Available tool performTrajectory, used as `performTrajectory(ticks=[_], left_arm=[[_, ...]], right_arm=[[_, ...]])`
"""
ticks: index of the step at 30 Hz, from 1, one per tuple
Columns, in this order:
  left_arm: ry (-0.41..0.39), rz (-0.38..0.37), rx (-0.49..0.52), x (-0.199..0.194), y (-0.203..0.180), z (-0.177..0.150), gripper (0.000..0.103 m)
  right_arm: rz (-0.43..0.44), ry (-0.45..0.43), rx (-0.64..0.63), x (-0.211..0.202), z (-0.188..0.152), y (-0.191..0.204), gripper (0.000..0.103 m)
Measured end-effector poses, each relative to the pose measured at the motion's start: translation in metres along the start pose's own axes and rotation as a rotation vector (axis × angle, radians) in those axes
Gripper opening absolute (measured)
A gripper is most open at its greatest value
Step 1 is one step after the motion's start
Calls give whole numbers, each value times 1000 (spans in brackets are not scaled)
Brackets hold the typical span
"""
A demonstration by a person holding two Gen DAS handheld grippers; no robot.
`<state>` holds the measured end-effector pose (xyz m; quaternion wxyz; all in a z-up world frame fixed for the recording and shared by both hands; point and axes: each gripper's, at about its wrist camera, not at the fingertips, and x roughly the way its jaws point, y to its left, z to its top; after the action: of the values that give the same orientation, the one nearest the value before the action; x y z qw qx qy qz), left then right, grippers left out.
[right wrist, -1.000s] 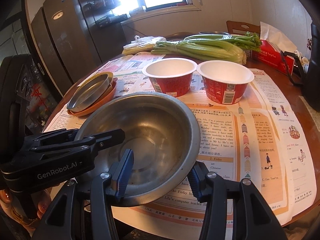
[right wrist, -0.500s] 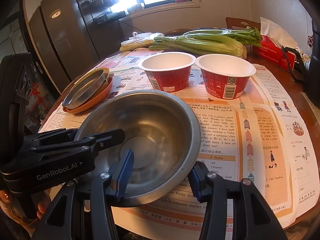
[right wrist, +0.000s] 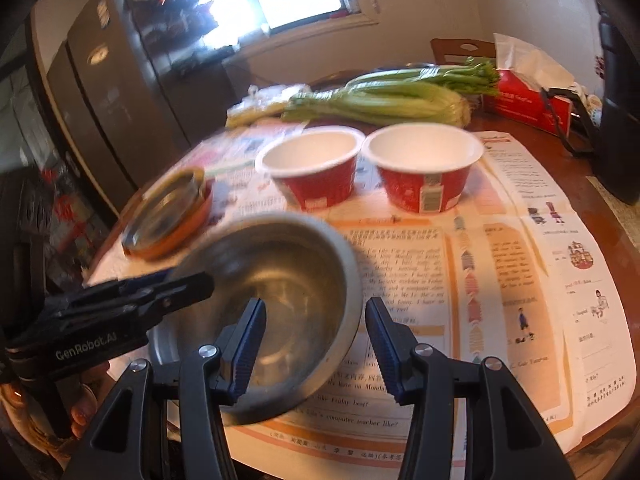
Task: Organize plates and bowls
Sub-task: 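Lower the steel bowl onto the table and open the left gripper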
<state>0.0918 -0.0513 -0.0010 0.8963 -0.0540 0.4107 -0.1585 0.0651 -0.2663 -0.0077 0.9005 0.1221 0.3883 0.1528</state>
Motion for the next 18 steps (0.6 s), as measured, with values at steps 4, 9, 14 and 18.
performTrajectory(ticks=[4, 9, 14, 18], left_arm=[[-29, 1, -13, -5, 8, 19, 46], [-44, 9, -6, 1, 13, 52, 47], [-31, 13, 44, 20, 5, 88, 48], [19, 7, 67, 45, -2, 112, 48]], right_arm=[[25, -24, 55, -3, 18, -6, 52], [33, -9, 92, 12, 42, -6, 52], [27, 12, 120, 33, 62, -7, 52], [30, 33, 142, 50, 75, -8, 52]])
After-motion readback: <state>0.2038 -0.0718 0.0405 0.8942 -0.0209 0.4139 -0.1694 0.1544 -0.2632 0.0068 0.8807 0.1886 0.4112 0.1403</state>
